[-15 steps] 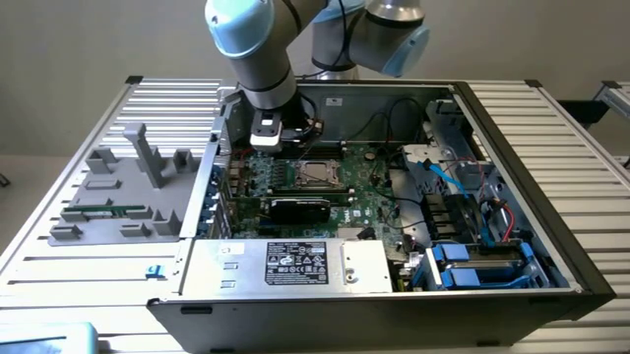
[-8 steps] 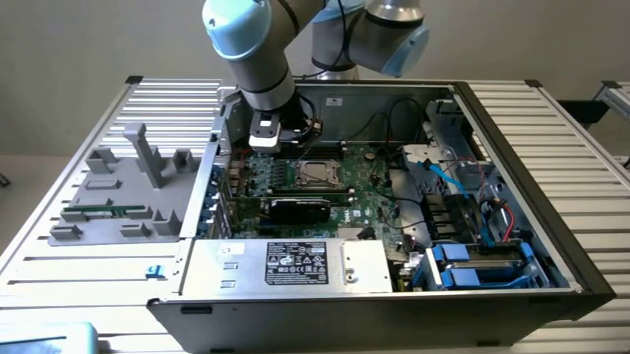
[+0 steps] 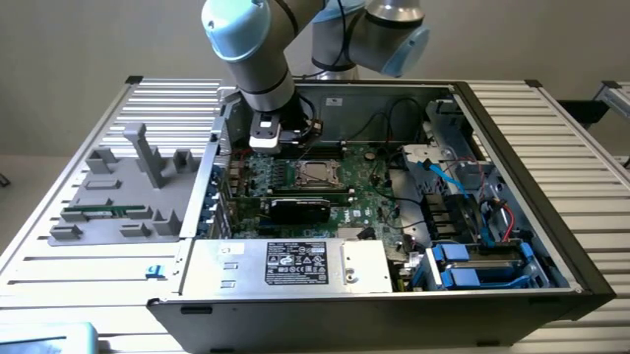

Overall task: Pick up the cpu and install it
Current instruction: 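Install the first cpu locking lever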

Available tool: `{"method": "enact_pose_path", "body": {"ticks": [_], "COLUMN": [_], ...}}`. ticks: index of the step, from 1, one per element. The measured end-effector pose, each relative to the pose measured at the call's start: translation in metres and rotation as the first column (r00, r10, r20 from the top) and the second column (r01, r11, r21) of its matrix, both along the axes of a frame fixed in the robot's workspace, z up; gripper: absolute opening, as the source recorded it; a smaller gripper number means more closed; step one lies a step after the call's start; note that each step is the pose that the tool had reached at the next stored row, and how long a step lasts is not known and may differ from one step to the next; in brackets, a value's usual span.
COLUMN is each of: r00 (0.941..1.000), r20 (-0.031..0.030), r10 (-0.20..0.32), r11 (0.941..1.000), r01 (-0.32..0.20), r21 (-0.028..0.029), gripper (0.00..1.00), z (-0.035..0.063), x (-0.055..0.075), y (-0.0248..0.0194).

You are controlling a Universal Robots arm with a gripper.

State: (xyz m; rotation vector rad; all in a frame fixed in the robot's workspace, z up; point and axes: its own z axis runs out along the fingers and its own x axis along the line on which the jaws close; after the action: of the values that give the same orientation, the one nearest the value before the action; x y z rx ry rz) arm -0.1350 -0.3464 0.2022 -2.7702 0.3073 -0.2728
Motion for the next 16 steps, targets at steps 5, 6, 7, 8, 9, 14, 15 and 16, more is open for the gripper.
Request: {"method": "enact_pose_path", "body": {"ticks": [5, 6, 7, 8, 9, 14, 15, 16], "r00": [1.0, 1.0, 1.0, 1.0, 1.0, 1.0, 1.0, 1.0], "r20": [0.0002, 0.0002, 0.0001, 0.0002, 0.0001, 0.0001, 0.0001, 0.0], "r10": [-0.001, -0.001, -0.002, -0.002, -0.002, -0.003, -0.003, -0.003], "r11": [1.0, 1.0, 1.0, 1.0, 1.0, 1.0, 1.0, 1.0], "r01": [0.001, 0.001, 0.002, 0.002, 0.002, 0.003, 0.003, 0.003], "r21": [-0.0004, -0.001, -0.0017, -0.0026, -0.004, -0.0067, -0.0067, -0.0069], "gripper": [0.11, 0.11, 0.11, 0.11, 0.11, 0.11, 0.11, 0.11], "z": [-0.0003, -0.0003, -0.0002, -0.0002, -0.0002, -0.0002, -0.0002, -0.0003], "x": [0.0, 0.0, 0.0, 0.0, 0.0, 0.0, 0.0, 0.0], "y": [-0.0002, -0.0003, -0.0003, -0.0004, -0.0003, -0.0003, -0.0003, -0.0003]}}
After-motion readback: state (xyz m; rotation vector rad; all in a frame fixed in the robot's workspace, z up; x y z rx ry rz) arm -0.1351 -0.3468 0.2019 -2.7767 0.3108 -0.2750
